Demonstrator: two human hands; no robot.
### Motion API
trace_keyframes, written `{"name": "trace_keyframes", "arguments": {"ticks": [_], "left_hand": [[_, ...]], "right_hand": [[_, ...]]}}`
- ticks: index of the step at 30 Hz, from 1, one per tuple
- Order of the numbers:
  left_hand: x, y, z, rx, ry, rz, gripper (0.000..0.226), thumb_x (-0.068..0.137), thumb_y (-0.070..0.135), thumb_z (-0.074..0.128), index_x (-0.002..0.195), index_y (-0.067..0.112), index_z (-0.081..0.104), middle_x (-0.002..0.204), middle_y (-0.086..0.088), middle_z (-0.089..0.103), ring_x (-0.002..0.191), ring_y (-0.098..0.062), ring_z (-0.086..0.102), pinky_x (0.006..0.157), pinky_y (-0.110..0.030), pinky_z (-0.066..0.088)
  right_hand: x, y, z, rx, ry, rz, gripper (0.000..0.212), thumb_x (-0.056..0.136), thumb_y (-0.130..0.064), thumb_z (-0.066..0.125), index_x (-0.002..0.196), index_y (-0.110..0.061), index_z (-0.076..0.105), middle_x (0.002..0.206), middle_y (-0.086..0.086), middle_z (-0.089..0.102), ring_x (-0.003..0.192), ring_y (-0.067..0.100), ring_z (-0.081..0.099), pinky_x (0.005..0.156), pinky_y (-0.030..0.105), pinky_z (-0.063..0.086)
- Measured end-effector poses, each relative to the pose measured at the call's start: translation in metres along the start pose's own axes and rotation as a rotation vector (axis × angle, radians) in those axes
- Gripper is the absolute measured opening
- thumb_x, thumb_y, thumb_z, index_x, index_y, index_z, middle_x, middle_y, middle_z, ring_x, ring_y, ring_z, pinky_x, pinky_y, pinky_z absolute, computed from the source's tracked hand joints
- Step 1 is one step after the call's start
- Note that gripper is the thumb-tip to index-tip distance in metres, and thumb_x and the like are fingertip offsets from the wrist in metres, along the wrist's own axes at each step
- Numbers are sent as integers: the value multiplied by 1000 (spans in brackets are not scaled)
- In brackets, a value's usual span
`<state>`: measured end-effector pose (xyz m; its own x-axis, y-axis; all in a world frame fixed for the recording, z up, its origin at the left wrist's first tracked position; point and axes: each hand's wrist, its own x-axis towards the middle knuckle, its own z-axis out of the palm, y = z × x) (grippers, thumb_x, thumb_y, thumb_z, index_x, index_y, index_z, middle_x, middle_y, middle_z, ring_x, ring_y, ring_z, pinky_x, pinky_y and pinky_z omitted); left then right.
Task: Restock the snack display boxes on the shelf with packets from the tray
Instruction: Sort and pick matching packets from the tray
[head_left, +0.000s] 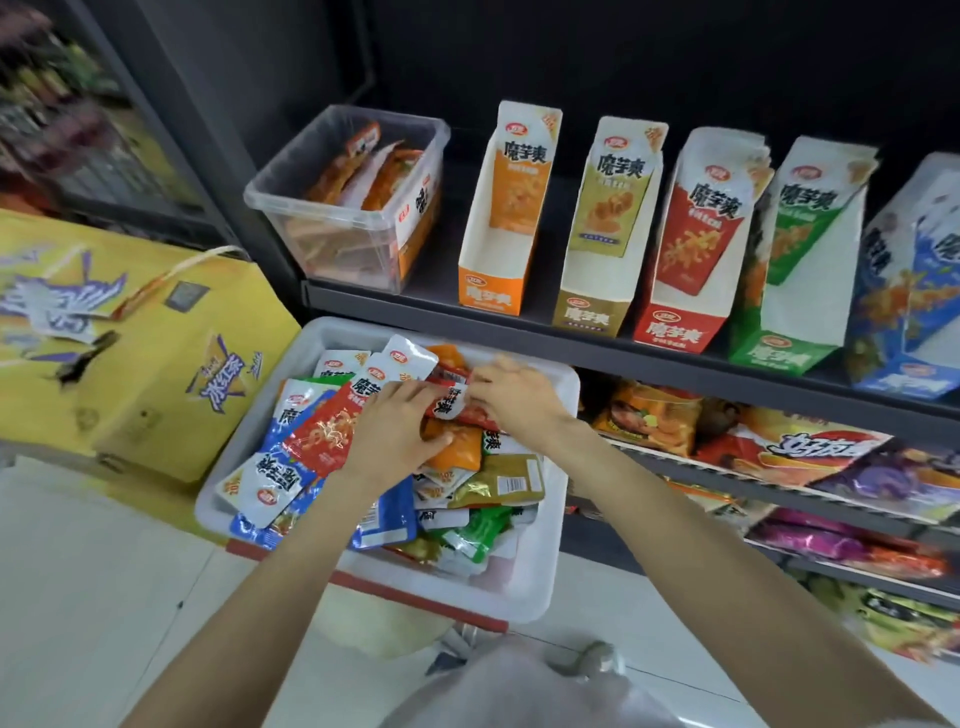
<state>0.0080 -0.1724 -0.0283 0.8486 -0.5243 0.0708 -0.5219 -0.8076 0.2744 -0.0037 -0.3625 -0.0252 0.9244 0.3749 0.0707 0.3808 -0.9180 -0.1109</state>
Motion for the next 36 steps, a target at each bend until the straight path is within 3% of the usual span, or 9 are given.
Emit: {"name": "trace_keyframes", "arguments": {"ticks": [5,8,11,16,20,23,27,31,36], "left_hand": [[9,7,-19,-264,168,-35,21,88,30,65,101,14,69,84,3,67,74,-14,60,65,-15,41],[13,26,-38,-679,56,-156,19,85,26,68,102,18,67,87,13,65,80,-2,61,71,-5,45],[12,40,-50,-799,-41,-149,11,83,24,70,91,28,63,86,16,65,75,6,61,70,-7,46],[11,60,-65,-836,-128,-101,9,82,26,70,84,33,64,83,12,69,74,0,64,67,-12,49],[19,91,-79,-855,-205,29,12,81,22,71,82,33,65,74,22,69,74,4,63,68,-8,47],[34,119,-82,-829,-164,99,11,81,26,71,83,35,65,74,25,67,76,8,62,68,-6,45],[67,151,-81,-846,132,156,13,83,23,71,95,28,67,87,18,68,83,4,63,73,-10,48],[102,167,-75,-837,295,146,17,84,27,70,100,29,65,92,17,68,86,2,63,74,-14,49],[125,178,-53,-311,382,377,27,79,37,73,103,24,70,98,8,69,94,-8,56,80,-25,46]], "right_hand": [[-23,-14,-49,355,324,270,17,99,-22,47,101,-9,59,89,5,66,82,23,59,71,36,42],[-33,-11,-74,566,399,447,15,99,-24,48,96,-11,55,76,4,65,59,12,59,54,32,45],[-44,-2,-91,881,314,542,9,95,-21,56,94,-13,57,84,-2,65,52,-5,58,45,12,40],[-69,15,-106,1045,135,536,21,85,-21,70,101,-10,62,89,-4,71,76,6,70,53,20,54],[-101,29,-125,1145,149,570,16,86,-18,67,98,-8,65,82,-4,71,64,2,66,49,15,48],[-124,42,-137,1110,284,617,12,85,-21,68,97,-18,66,86,-2,72,68,10,69,55,28,57],[-148,73,-162,927,723,733,7,87,-21,68,90,-24,63,81,-8,68,54,1,61,49,17,49],[-156,115,-189,690,1078,842,7,89,-25,66,93,-20,63,84,-6,68,60,0,61,56,24,52],[-117,150,-207,284,911,795,23,90,-30,62,101,-10,66,82,2,65,59,4,52,51,13,34]]}}
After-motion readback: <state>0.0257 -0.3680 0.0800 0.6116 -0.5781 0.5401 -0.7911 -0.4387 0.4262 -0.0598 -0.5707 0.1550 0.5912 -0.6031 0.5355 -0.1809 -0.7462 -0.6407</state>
